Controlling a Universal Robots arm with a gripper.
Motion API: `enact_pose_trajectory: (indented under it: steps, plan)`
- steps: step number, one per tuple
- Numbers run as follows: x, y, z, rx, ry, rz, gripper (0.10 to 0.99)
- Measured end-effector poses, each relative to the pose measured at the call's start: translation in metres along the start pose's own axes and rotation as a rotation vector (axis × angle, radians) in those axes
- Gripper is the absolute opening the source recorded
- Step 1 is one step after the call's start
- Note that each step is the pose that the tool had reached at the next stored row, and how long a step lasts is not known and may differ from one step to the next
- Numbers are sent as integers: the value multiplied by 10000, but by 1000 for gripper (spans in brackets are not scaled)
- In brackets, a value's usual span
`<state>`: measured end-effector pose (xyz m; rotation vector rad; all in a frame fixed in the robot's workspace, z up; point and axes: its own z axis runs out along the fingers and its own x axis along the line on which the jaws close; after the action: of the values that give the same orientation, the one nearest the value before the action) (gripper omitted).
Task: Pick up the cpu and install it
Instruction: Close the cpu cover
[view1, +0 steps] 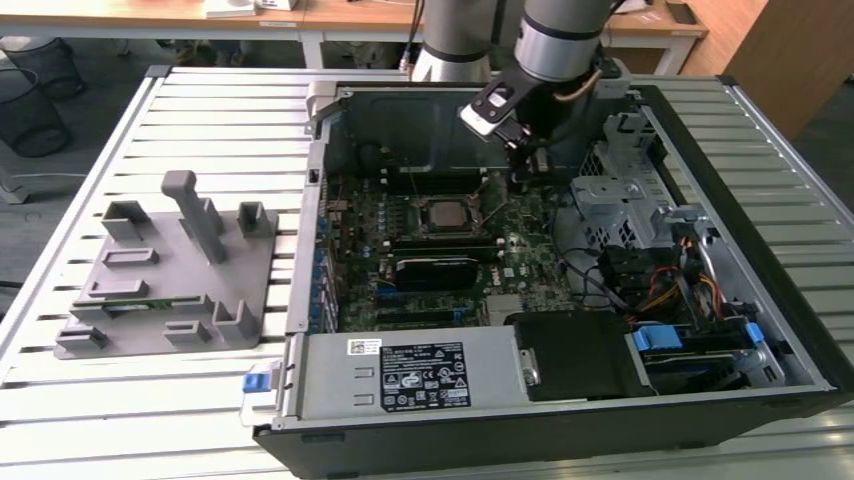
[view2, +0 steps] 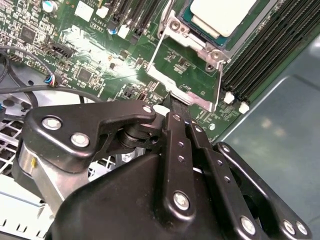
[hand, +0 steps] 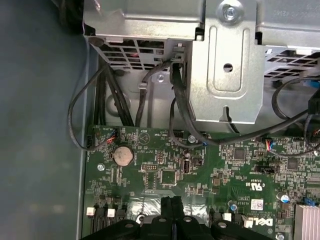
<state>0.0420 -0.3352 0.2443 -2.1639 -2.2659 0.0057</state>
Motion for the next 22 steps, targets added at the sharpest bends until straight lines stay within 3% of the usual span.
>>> enact_pose_trajectory:
  steps: [6,22]
  plan:
    - [13,-51,-16,33,4,-1,106]
    - [26,-278,-26,42,7,1,106]
